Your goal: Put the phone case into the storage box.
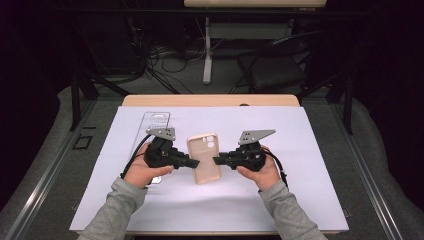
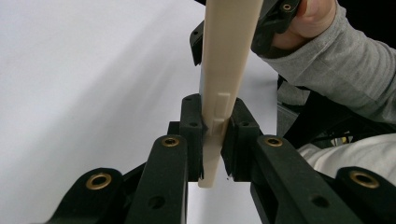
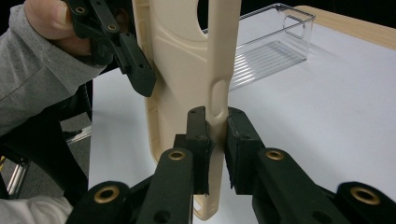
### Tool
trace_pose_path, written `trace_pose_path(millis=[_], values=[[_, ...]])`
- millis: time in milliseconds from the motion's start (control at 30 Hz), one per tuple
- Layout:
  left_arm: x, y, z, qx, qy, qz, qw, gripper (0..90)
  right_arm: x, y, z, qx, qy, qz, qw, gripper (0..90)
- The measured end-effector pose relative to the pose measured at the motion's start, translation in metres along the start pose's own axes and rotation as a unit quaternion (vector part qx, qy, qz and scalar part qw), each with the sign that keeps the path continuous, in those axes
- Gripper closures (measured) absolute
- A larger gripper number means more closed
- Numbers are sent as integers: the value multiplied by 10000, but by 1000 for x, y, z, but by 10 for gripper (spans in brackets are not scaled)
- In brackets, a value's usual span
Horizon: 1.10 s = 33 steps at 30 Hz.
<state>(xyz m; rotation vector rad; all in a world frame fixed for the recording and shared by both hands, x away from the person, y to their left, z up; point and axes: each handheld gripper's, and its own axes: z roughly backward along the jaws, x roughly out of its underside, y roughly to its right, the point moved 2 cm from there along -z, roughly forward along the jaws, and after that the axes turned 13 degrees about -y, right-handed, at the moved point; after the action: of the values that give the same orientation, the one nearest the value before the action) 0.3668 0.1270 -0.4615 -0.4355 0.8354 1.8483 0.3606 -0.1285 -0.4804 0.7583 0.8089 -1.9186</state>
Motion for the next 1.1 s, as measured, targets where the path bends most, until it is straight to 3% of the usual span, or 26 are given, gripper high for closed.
trace_pose_path(millis=[467,700,833,1100], values=[[1,-2,0,-5,46,69,10000,798,0,0,-1,50,38,-13,10000,813],[2,-5,1,5,158,201,9997,793,0,0,-1,95,75,-55,9999,814],[3,-7,1,-37,226,332,9992,761,0,0,-1,177,88,-73,9998,814],[3,-9,3,-152,349,363,9986,676,2,3,1,300,123,-192,9993,814]])
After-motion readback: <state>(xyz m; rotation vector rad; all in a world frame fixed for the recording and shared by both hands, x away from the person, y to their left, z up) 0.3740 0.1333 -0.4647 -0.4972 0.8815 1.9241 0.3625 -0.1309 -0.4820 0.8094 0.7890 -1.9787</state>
